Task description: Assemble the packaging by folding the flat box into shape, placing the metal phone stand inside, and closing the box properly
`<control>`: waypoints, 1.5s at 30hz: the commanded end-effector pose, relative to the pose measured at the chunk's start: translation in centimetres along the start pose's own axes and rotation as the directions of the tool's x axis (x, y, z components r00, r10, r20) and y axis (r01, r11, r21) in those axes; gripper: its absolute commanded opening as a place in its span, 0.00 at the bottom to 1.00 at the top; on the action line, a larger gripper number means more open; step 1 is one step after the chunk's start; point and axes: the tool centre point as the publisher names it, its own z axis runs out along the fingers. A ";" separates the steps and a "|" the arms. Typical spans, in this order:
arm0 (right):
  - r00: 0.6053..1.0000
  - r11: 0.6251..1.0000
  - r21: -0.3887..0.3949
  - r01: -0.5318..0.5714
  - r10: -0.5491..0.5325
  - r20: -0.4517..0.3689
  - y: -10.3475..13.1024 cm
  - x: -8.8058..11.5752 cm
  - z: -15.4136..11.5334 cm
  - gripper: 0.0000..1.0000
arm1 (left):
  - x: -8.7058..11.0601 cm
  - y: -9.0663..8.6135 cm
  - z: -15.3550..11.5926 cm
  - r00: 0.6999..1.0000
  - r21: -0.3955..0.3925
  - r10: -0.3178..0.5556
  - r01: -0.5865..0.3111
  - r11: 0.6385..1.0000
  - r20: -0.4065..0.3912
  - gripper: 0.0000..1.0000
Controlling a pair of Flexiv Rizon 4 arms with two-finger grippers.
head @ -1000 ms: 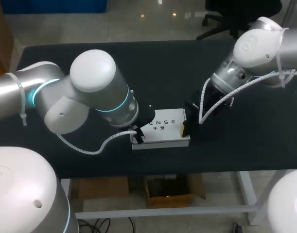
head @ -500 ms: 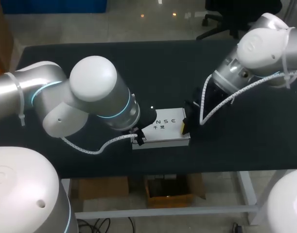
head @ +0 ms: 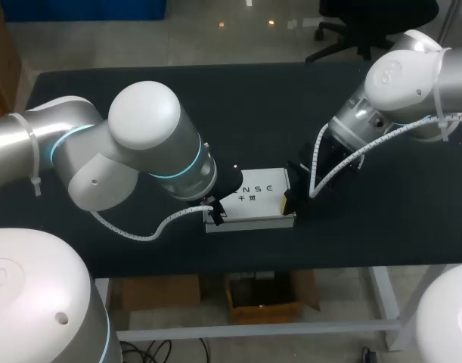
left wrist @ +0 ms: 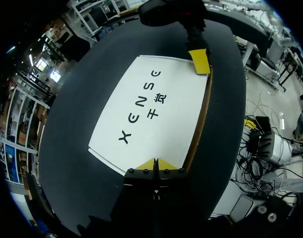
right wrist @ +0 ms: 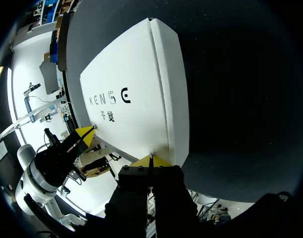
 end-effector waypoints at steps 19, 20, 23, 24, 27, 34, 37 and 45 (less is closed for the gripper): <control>0.971 0.926 -0.296 0.234 -0.240 0.016 -3.2 0.9 -7.6 1.00 | 5.0 -2.7 -7.2 0.956 -0.081 -0.276 0.269 0.960 -0.093 1.00; 0.968 0.919 -0.309 0.246 -0.251 0.026 -3.2 0.7 -8.0 1.00 | 5.5 -2.8 -7.4 0.945 -0.102 -0.315 0.306 0.946 -0.088 1.00; 0.951 0.881 -0.367 0.300 -0.305 0.047 -3.0 -0.3 -9.6 1.00 | 7.0 -3.2 -7.8 0.909 -0.156 -0.408 0.392 0.907 -0.086 1.00; 0.942 0.864 -0.383 0.327 -0.331 0.057 -3.0 -0.6 -10.1 1.00 | 7.6 -3.5 -7.8 0.892 -0.181 -0.448 0.430 0.884 -0.069 1.00; 0.909 0.809 -0.422 0.409 -0.405 0.104 -2.8 -1.5 -11.4 1.00 | 9.1 -4.2 -7.6 0.847 -0.244 -0.529 0.504 0.829 -0.048 1.00; 0.791 0.641 -0.478 0.600 -0.564 0.236 -2.6 -4.4 -13.5 1.00 | 12.0 -5.6 -7.3 0.732 -0.308 -0.682 0.652 0.692 0.017 1.00; 0.770 0.593 -0.512 0.621 -0.584 0.258 -2.1 -6.0 -14.6 1.00 | 12.7 -6.1 -6.9 0.678 -0.337 -0.735 0.700 0.630 0.035 1.00; 0.787 0.613 -0.512 0.602 -0.565 0.248 -1.6 -7.2 -15.4 1.00 | 12.9 -6.2 -6.6 0.647 -0.354 -0.760 0.725 0.591 0.057 1.00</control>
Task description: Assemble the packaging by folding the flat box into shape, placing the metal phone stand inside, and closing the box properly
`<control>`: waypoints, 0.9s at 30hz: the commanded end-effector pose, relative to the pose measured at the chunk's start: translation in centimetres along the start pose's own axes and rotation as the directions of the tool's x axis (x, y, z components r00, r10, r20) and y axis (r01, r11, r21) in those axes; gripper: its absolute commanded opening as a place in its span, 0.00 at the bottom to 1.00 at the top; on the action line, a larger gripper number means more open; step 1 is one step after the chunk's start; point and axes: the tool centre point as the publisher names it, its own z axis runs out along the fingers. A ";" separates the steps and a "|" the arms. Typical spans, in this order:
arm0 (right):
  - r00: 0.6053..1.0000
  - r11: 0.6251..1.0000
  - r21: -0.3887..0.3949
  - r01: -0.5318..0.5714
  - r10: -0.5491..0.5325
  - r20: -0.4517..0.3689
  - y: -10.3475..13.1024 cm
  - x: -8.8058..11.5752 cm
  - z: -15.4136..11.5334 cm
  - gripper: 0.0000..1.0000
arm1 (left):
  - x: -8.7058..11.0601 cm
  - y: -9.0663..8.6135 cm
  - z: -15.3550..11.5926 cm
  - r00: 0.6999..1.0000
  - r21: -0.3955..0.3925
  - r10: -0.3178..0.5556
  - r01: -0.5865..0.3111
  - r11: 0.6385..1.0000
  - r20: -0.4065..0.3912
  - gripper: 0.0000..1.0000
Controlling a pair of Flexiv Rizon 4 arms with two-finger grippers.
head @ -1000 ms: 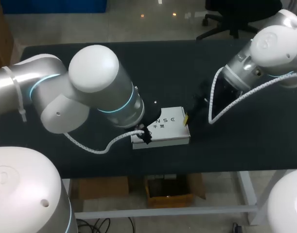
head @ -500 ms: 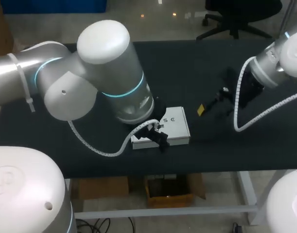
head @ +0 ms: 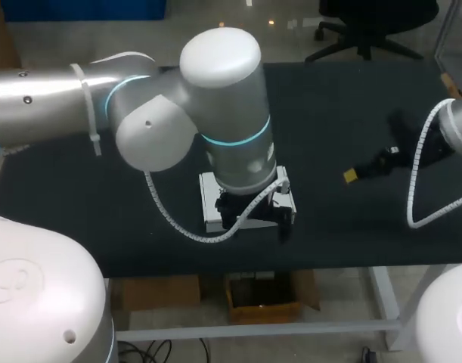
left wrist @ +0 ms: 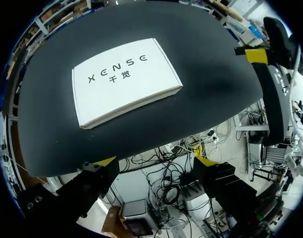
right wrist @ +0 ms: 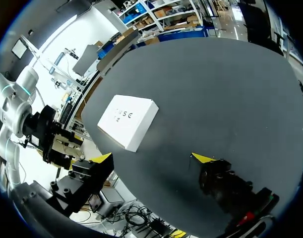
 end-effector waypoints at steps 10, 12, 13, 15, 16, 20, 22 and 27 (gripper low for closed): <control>1.000 0.994 -0.108 0.009 -0.009 -0.008 -0.7 -0.2 -0.5 1.00 | 1.0 -0.4 1.0 0.998 -0.063 -0.032 0.036 0.997 0.061 1.00; 0.998 0.983 -0.178 0.042 -0.034 0.047 -1.2 -0.5 -1.4 1.00 | 1.2 -0.3 1.7 0.996 -0.073 -0.072 0.076 0.994 0.056 1.00; 0.997 0.976 -0.208 0.065 -0.057 0.044 -1.3 -0.6 -1.9 1.00 | 1.1 -0.3 2.0 0.995 -0.080 -0.084 0.088 0.993 0.045 1.00; 0.994 0.959 -0.268 0.097 -0.079 0.076 -1.3 -1.0 -2.7 1.00 | 0.9 -0.2 2.5 0.990 -0.084 -0.133 0.136 0.987 0.045 1.00; 0.991 0.947 -0.294 0.128 -0.110 0.079 -1.2 -1.2 -3.0 1.00 | 0.9 -0.2 2.8 0.989 -0.093 -0.140 0.143 0.985 0.041 1.00; 0.977 0.900 -0.381 0.210 -0.184 0.103 -0.7 -2.3 -3.7 1.00 | 0.9 -0.4 4.1 0.978 -0.108 -0.202 0.206 0.973 0.044 1.00; 0.969 0.885 -0.396 0.247 -0.213 0.130 -0.1 -2.9 -3.5 1.00 | 1.0 -0.5 4.6 0.973 -0.098 -0.225 0.229 0.968 0.055 1.00; 0.949 0.845 -0.430 0.317 -0.281 0.145 1.0 -4.3 -3.0 1.00 | 0.8 -0.4 5.4 0.972 -0.080 -0.229 0.232 0.969 0.045 1.00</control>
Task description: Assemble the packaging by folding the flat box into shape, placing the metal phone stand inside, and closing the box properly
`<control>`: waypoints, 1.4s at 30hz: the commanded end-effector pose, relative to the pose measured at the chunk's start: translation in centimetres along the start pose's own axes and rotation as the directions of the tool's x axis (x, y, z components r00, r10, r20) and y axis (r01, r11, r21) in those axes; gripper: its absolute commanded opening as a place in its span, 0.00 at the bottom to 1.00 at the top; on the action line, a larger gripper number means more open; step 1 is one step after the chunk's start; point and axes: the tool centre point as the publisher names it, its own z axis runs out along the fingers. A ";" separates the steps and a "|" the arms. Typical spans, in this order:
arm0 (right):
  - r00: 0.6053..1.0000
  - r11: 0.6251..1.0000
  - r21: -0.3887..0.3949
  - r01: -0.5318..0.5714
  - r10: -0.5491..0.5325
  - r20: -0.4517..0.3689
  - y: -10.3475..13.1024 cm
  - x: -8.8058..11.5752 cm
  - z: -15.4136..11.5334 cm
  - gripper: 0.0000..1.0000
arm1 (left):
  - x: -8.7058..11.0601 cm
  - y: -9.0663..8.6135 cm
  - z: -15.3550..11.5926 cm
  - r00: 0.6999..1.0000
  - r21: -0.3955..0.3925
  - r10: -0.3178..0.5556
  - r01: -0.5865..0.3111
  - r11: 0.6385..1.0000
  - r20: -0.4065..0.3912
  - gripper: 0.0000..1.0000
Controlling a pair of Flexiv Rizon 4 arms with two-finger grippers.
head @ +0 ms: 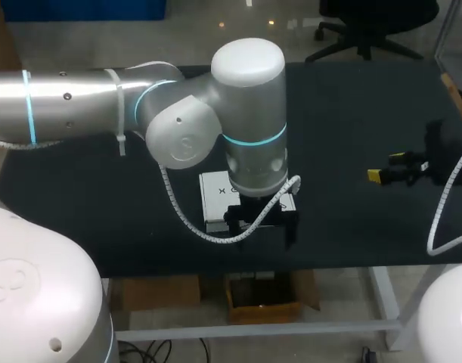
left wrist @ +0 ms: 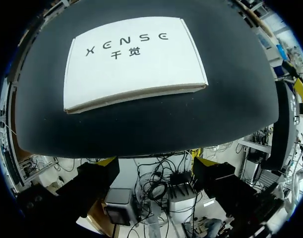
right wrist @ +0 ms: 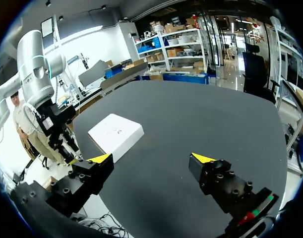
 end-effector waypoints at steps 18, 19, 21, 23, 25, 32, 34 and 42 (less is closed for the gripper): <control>0.996 0.986 -0.145 0.087 -0.086 0.015 1.8 -4.0 1.9 1.00 | -1.2 -4.6 2.6 0.993 0.061 -0.111 0.108 0.992 0.045 1.00; 0.996 0.986 -0.145 0.087 -0.086 0.015 1.8 -4.0 1.9 1.00 | -1.2 -4.9 2.6 0.991 0.068 -0.123 0.119 0.991 0.055 1.00; 0.996 0.986 -0.145 0.087 -0.086 0.015 1.8 -4.0 1.9 1.00 | -1.5 -5.6 2.7 0.991 0.067 -0.124 0.121 0.990 0.051 1.00; 0.996 0.986 -0.145 0.087 -0.086 0.015 1.8 -4.0 1.9 1.00 | -1.8 -6.2 2.8 0.990 0.068 -0.132 0.129 0.989 0.052 1.00; 0.996 0.986 -0.145 0.087 -0.086 0.015 1.8 -4.0 1.9 1.00 | -2.1 -6.6 2.8 0.987 0.074 -0.147 0.142 0.987 0.062 1.00; 0.996 0.986 -0.145 0.087 -0.086 0.015 1.8 -4.0 1.9 1.00 | -3.1 -8.1 2.8 0.987 0.080 -0.151 0.145 0.986 0.061 1.00; 0.996 0.986 -0.145 0.087 -0.086 0.015 1.8 -4.0 1.9 1.00 | -3.3 -8.7 2.8 0.987 0.080 -0.149 0.144 0.986 0.060 1.00; 0.993 0.981 -0.157 0.116 -0.110 0.048 2.1 -4.4 2.6 1.00 | -3.9 -11.0 2.6 0.987 0.088 -0.149 0.143 0.986 0.065 1.00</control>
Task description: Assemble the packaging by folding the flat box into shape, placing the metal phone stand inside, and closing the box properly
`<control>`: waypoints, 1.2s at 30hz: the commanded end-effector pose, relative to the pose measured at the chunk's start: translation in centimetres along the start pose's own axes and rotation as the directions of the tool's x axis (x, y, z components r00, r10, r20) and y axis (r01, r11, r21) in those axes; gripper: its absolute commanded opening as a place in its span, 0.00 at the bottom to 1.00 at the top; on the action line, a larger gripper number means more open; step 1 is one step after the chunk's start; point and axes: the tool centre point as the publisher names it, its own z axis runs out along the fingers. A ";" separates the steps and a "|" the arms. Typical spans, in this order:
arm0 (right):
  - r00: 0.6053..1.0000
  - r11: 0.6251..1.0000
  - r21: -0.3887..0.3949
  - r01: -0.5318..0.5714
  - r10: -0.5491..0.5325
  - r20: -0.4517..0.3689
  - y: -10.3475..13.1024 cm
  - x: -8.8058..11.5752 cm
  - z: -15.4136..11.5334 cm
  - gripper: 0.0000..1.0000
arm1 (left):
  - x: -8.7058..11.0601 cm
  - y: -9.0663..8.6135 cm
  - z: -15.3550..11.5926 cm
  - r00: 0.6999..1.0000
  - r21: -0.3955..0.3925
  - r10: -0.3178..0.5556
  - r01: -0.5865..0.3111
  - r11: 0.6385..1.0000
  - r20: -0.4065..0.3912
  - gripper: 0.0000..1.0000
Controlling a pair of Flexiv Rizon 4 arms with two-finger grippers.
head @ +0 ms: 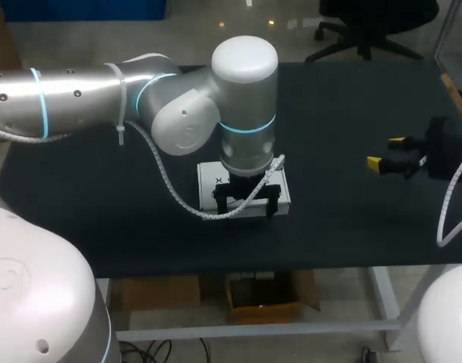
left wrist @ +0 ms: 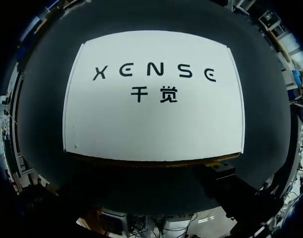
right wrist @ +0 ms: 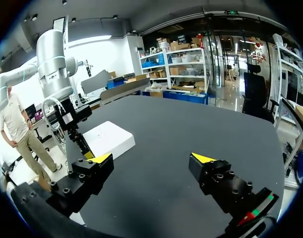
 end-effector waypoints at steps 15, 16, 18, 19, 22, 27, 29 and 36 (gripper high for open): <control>0.993 0.992 -0.055 0.111 -0.108 0.051 1.7 -2.8 1.0 1.00 | -0.3 -6.5 0.2 1.000 0.000 0.006 -0.006 1.000 -0.012 1.00; 0.993 0.992 -0.055 0.112 -0.109 0.048 1.8 -3.0 1.1 1.00 | -0.3 -6.8 0.3 1.000 -0.001 0.006 -0.006 1.000 -0.013 1.00; 0.991 0.991 -0.050 0.128 -0.126 0.040 2.1 -3.5 1.3 1.00 | -0.4 -7.7 0.5 1.000 -0.003 0.008 -0.008 1.000 -0.018 1.00; 0.991 0.990 -0.050 0.130 -0.128 0.038 2.2 -3.7 1.5 1.00 | -0.4 -8.1 0.5 1.000 -0.004 0.008 -0.009 1.000 -0.020 1.00; 0.991 0.990 -0.056 0.132 -0.131 0.029 2.4 -4.1 1.7 1.00 | -0.4 -9.3 0.6 1.000 -0.006 0.010 -0.010 1.000 -0.023 1.00; 0.991 0.990 -0.056 0.132 -0.131 0.029 2.4 -4.1 1.7 1.00 | -0.4 -11.3 0.5 1.000 -0.004 0.014 -0.015 1.000 -0.028 1.00; 0.991 0.990 -0.056 0.132 -0.131 0.029 2.4 -4.1 1.7 1.00 | -0.4 -12.2 0.3 1.000 0.002 0.015 -0.015 1.000 -0.026 1.00; 0.991 0.990 -0.056 0.132 -0.131 0.029 2.4 -4.1 1.7 1.00 | -0.3 -15.5 -0.1 1.000 0.009 0.023 -0.022 1.000 -0.011 1.00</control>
